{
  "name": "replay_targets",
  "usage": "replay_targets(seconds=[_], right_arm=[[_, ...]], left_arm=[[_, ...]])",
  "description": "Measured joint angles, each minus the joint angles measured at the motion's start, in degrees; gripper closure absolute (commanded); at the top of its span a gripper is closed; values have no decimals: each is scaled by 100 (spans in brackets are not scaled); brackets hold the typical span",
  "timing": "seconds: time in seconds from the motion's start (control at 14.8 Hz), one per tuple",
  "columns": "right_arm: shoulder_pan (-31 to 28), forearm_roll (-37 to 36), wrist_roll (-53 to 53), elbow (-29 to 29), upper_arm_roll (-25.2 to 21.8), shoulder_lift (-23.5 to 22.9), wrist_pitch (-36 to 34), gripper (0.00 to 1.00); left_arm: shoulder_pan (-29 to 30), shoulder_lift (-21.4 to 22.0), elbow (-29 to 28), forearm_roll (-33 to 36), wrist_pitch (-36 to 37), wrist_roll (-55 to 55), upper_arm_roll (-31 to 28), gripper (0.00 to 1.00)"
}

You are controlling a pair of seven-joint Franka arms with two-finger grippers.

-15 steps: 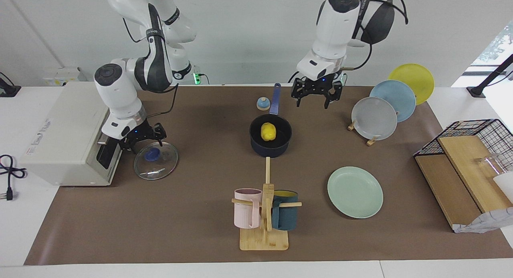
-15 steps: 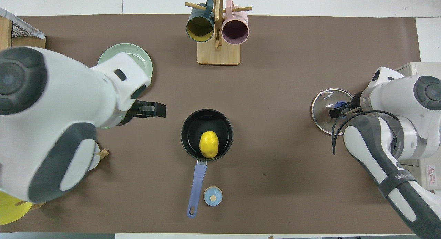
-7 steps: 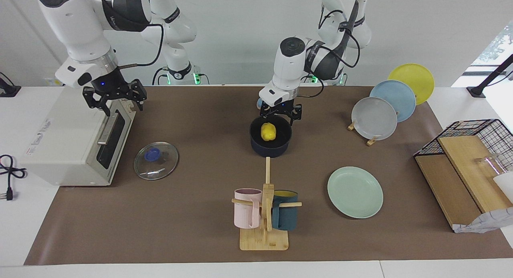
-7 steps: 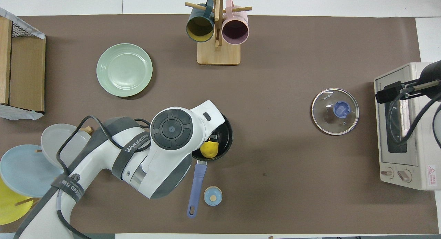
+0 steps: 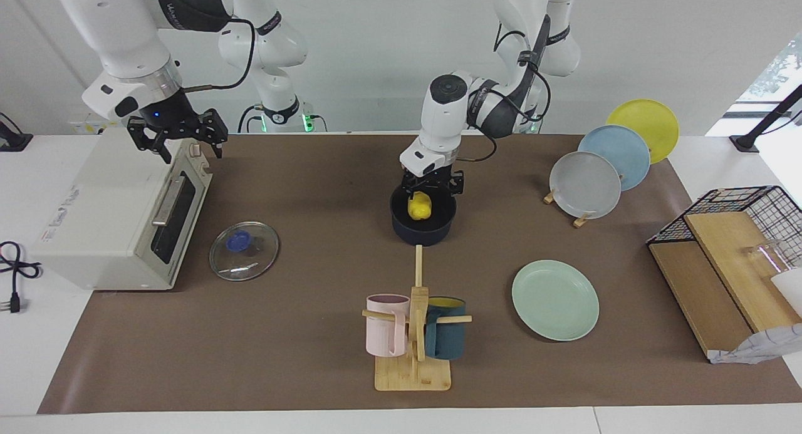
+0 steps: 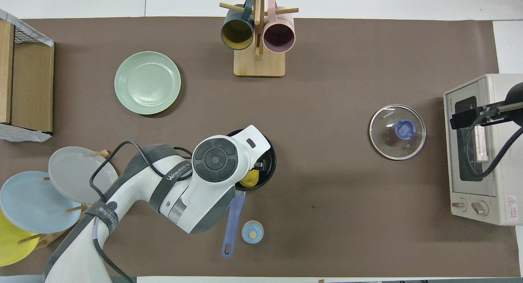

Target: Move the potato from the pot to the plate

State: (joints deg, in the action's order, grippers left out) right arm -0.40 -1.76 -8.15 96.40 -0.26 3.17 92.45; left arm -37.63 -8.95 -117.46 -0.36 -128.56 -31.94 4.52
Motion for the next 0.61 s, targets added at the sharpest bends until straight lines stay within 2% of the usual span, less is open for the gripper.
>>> replay_targets(seconds=[0.27,0.61], right_arm=[[-2,-15,144,-135,-38,-157,-91,0],[-41,-22,220,-297,-61,-341,-126,0]], left_arm=[[-97,-282,-5,0,-288,-324,-3,0],[-172,-403,-5,0,-332,-434,-4,0]])
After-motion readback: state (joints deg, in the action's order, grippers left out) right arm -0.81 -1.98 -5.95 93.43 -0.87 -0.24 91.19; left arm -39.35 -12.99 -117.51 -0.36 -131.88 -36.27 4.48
